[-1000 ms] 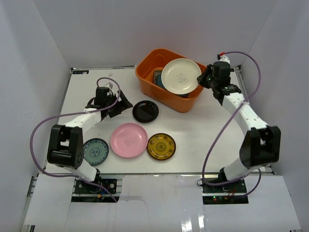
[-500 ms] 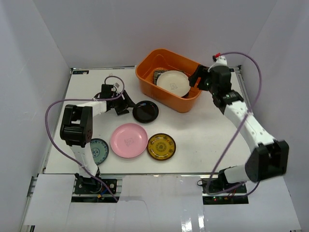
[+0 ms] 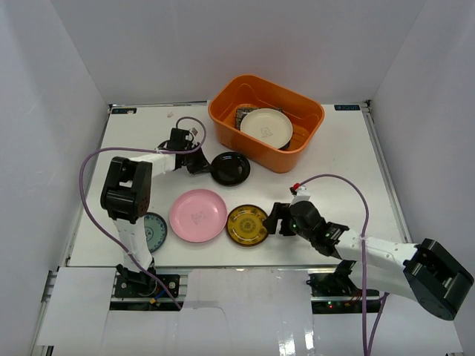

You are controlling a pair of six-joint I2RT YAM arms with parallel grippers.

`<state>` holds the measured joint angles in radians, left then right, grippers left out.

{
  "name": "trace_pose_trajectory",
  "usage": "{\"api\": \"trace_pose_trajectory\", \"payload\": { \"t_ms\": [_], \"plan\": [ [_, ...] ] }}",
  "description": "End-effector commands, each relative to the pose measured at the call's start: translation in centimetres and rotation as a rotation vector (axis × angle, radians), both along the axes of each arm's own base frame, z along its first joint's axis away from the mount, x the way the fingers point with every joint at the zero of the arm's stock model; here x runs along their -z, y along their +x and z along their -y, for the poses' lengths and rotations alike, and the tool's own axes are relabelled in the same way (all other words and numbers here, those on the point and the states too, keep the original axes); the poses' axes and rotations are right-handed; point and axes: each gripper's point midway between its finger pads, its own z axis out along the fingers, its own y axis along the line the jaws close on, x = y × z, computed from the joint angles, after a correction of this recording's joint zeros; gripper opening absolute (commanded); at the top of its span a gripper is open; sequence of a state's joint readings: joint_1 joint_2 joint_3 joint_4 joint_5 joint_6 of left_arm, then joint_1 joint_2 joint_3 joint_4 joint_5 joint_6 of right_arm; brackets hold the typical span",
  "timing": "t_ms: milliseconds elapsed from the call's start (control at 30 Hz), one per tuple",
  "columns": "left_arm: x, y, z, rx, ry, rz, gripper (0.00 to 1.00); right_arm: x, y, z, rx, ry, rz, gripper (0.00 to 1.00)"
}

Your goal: Place the plates into the plastic bin on the countertop

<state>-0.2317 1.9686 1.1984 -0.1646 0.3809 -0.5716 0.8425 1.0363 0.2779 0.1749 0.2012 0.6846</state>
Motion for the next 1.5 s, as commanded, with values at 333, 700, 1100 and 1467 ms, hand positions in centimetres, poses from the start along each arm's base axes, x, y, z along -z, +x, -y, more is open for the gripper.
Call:
{"api": "trace_pose_trajectory", "payload": {
  "t_ms": [333, 700, 1100, 1467],
  "plan": [
    [-16.0, -6.1, -3.1, -0.105, -0.052, 0.337, 0.0, 2.7, -0.7, -2.2, 0.066, 0.089, -0.072, 0.09],
    [-29.8, -4.8, 1.4, -0.024, -0.214, 0.586, 0.0, -7.5, -0.3, -0.4, 0.063, 0.254, 0.173, 0.08],
    [-18.8, 13.8, 10.2, 0.055, -0.078, 0.388, 0.0, -18.3, 1.5, 3.8, 0.193, 0.232, 0.395, 0.08],
    [-38.4, 4.4, 6.8, 0.078, -0.164, 0.755, 0.98, -28.9, 14.7, 5.8, 0.321, 0.033, 0.557, 0.08]
  ]
}}
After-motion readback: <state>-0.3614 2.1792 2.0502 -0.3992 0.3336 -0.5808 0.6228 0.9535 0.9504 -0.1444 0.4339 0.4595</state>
